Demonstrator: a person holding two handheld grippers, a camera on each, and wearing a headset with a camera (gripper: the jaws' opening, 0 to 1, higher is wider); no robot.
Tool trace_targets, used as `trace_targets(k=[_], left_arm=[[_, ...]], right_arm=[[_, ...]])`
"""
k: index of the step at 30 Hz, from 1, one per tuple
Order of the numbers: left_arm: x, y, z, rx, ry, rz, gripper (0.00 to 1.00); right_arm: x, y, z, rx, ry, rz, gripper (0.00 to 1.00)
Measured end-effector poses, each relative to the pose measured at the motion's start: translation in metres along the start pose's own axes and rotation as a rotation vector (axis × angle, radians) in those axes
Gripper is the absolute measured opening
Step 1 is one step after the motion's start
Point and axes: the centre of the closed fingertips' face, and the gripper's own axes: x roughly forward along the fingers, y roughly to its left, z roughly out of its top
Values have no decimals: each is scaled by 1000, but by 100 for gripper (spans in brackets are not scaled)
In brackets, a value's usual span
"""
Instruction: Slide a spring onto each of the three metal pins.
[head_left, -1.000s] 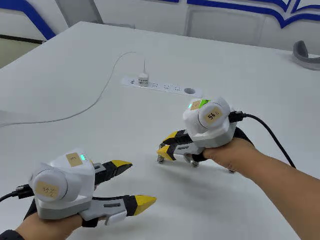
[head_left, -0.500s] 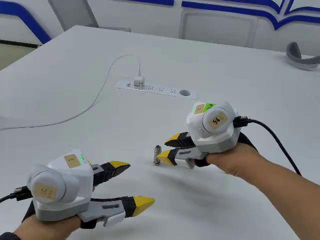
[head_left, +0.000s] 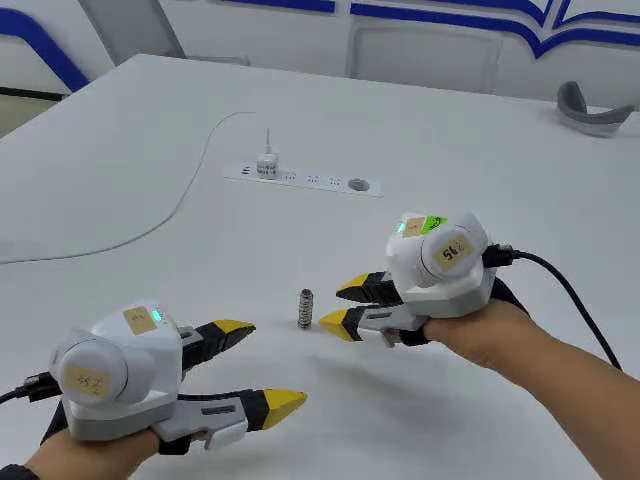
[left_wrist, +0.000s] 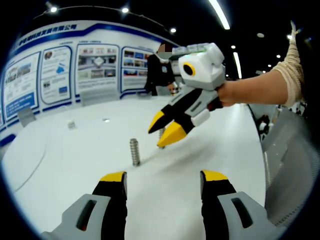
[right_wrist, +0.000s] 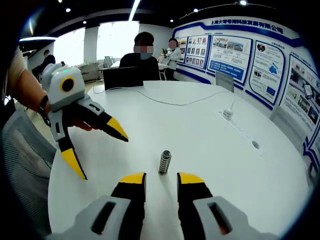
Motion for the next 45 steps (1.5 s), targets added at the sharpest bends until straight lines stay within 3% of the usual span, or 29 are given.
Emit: trace_targets(k=[19, 45], left_arm=[[1, 0, 0, -5, -2, 2, 62], [1, -2, 1, -8, -2, 6, 64]], right_arm=[[-24, 6, -14, 41, -18, -29, 27], [-74, 0, -45, 99, -31, -98, 30]])
